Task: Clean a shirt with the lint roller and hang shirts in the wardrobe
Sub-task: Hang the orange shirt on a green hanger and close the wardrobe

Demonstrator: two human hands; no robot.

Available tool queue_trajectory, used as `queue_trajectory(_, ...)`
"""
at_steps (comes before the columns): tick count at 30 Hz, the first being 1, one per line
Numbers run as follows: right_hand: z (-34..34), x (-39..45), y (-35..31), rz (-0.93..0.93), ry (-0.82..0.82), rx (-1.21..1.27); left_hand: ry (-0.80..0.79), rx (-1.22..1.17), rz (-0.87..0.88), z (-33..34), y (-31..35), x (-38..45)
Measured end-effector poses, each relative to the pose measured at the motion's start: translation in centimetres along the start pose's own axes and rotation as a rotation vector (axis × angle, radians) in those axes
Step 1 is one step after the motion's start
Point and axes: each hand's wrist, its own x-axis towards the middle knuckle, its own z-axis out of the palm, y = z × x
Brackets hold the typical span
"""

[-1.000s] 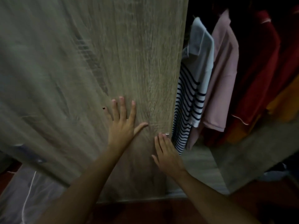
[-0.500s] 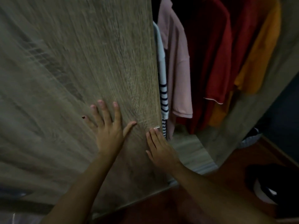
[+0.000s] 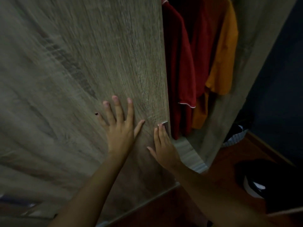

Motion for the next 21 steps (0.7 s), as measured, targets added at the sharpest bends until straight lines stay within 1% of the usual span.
queue_trajectory(3, -1.2, 0.1, 3.4, -0.016, 0.01, 0.006, -0.018, 0.112, 0.135, 0.3, 1.3, 0.5)
queue_trajectory(6, -2.6, 0.1, 7.0, -0.04, -0.008, 0.009, -0.014, 0.152, 0.197, 1.0, 3.4, 1.6)
queue_trajectory(11, -4.1, 0.6, 12.7, -0.058, -0.006, 0.011, 0.027, 0.158, 0.185, 2.2, 8.8, 3.9)
queue_trajectory(16, -5.6, 1.1, 17.7, -0.073, 0.0, 0.009, 0.01, 0.16, 0.185, 2.7, 13.6, 6.1)
queue_trajectory(21, -7.0, 1.3, 22.4, -0.047, 0.006, 0.003, 0.01, 0.125, 0.181, 3.5, 18.2, 8.1)
